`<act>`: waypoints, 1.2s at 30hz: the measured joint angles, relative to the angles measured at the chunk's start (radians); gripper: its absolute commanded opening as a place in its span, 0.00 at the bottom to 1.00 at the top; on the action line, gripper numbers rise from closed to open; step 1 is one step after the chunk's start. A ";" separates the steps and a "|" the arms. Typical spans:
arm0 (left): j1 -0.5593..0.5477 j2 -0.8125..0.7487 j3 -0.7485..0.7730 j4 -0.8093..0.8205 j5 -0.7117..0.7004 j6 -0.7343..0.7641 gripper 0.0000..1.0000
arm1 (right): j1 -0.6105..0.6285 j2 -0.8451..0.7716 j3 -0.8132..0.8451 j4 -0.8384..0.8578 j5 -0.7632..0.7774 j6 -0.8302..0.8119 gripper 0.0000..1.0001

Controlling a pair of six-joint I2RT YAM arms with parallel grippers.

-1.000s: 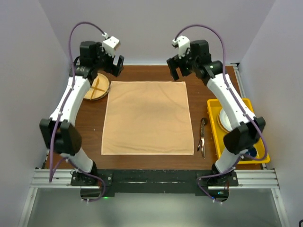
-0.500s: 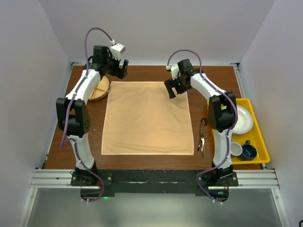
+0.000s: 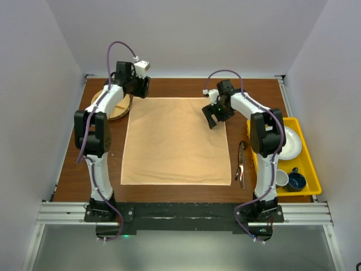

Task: Fold the napkin into a case and place the utensils inside
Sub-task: Smooth out the napkin at the center of the board, then pick up the flattened napkin from the center of the board.

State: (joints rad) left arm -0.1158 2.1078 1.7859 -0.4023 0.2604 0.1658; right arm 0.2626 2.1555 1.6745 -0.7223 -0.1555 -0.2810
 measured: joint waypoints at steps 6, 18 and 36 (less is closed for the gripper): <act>0.006 0.039 0.021 0.015 -0.008 -0.002 0.50 | -0.021 -0.025 -0.037 -0.002 -0.001 -0.002 0.87; 0.010 0.164 0.104 0.043 -0.056 0.000 0.42 | -0.061 -0.098 -0.026 -0.004 -0.050 0.072 0.88; 0.036 0.290 0.203 0.087 -0.111 -0.002 0.36 | -0.143 0.102 0.233 0.221 0.053 0.294 0.63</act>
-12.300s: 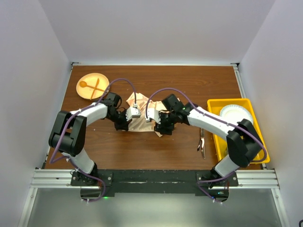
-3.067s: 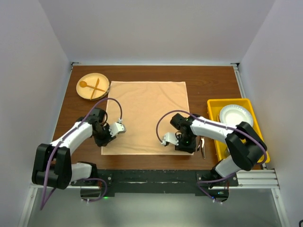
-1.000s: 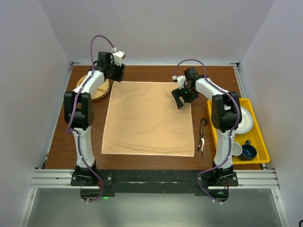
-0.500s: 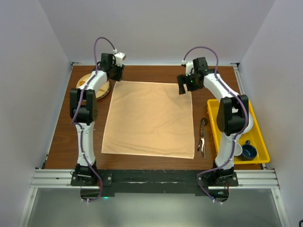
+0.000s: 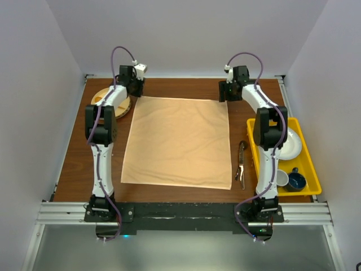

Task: Fold the napkin into a case and place the utensils inside
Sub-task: Pick up the flattened napkin from the center of the board.

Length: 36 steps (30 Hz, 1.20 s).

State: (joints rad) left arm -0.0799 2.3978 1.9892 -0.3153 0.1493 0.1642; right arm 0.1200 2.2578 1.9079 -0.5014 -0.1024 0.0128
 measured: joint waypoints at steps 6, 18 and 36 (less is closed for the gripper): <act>0.012 0.023 0.006 0.000 0.005 0.000 0.36 | -0.002 0.081 0.018 0.001 0.027 0.006 0.55; 0.017 0.030 0.021 -0.006 0.022 0.004 0.36 | -0.003 0.129 0.095 0.024 0.066 0.030 0.39; 0.018 0.087 0.071 -0.008 0.026 0.003 0.42 | -0.003 0.138 0.079 0.025 0.113 0.031 0.08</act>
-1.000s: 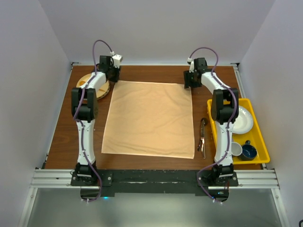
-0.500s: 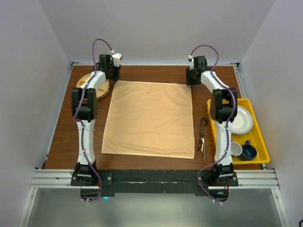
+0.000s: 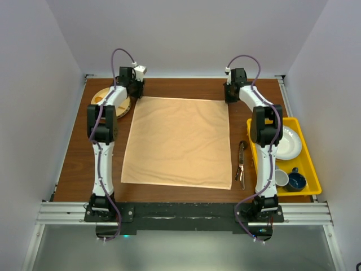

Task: Fold the napkin into a case and place the utensils inside
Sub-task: Pick up the flattened napkin from the center of the board.

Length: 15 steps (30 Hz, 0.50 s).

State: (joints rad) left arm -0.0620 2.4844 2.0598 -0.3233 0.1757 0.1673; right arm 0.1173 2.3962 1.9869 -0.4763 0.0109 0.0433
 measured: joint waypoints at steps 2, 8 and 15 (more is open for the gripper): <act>0.000 0.007 0.010 0.000 0.002 0.000 0.42 | 0.000 0.000 0.000 0.000 0.000 -0.002 0.04; 0.001 0.031 0.048 -0.007 0.004 0.000 0.41 | 0.000 0.000 0.000 0.002 0.000 -0.012 0.00; 0.002 0.034 0.049 -0.002 0.014 0.000 0.41 | 0.001 0.004 0.008 0.003 0.000 -0.021 0.00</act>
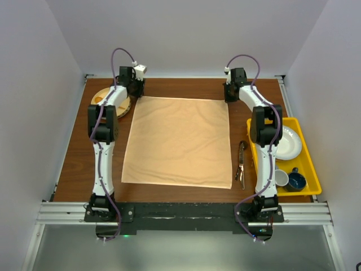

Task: Fold the napkin into a case and place the utensils inside
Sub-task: Pick up the flattened napkin from the center of the board.

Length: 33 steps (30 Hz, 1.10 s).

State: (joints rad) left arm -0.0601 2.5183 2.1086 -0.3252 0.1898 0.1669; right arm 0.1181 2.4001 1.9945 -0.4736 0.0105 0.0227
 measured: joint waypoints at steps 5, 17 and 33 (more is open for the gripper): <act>0.004 -0.014 -0.027 0.016 0.032 -0.017 0.42 | 0.002 0.000 0.001 0.000 0.000 -0.001 0.00; 0.028 -0.067 -0.030 0.019 0.072 -0.069 0.42 | 0.002 0.001 0.002 0.000 0.004 -0.001 0.00; 0.028 -0.085 -0.132 -0.005 0.076 -0.036 0.37 | 0.005 0.001 0.002 0.003 0.008 -0.004 0.00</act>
State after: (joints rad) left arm -0.0322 2.4329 1.9766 -0.3305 0.2657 0.1310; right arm 0.1226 2.4008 1.9961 -0.4709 0.0181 0.0189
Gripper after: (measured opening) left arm 0.385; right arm 0.010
